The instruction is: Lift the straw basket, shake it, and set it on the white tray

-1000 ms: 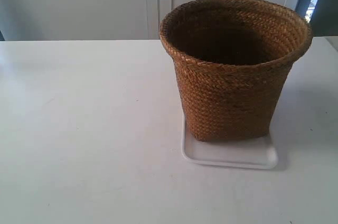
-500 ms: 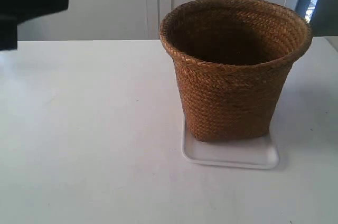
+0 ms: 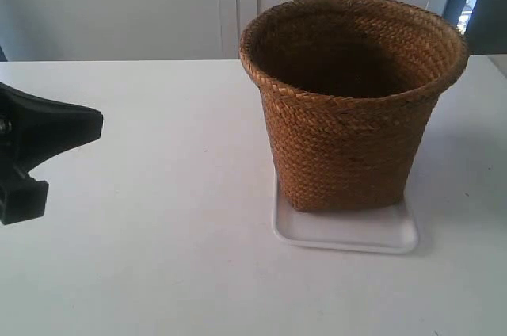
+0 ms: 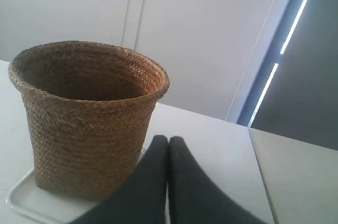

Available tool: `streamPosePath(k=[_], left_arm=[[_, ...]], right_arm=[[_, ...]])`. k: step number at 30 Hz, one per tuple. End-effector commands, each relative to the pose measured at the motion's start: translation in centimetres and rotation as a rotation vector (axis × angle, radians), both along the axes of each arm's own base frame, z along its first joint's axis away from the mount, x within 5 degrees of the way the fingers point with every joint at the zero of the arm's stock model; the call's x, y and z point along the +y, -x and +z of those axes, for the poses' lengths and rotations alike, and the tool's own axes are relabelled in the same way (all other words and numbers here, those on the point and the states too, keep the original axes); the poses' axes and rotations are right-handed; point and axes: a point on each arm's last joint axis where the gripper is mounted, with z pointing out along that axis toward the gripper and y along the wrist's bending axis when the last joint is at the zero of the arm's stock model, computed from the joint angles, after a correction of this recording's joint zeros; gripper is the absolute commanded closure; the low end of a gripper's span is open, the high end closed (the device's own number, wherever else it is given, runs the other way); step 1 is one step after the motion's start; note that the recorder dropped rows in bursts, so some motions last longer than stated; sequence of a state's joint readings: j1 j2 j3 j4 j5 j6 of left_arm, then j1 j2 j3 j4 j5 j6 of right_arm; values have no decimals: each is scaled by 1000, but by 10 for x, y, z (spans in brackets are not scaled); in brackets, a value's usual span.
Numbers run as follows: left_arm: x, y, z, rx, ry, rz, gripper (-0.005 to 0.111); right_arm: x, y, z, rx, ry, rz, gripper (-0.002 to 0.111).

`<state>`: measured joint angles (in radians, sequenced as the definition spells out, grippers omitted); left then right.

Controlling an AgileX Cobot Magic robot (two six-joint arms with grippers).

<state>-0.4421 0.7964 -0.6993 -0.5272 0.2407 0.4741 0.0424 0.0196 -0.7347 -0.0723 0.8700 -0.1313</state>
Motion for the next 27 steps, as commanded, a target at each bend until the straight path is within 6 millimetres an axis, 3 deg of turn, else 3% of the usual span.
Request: streamPosePath(k=[1,14,22,27], left_arm=[[1,3,-1,11,4,-6,107],[1,3,-1,4,-4,-8,107],[10,2,16,-216,-21,54,107],[31,0,-7,-177,66,243,107]], right_arm=[[-1,4,-3,-9,0,-9,108],[-1,4,-3,-9,0,-9,108],[-1,4,-2,-11,0,-9,108],[-1,4,-2,-11,0,-9,108]])
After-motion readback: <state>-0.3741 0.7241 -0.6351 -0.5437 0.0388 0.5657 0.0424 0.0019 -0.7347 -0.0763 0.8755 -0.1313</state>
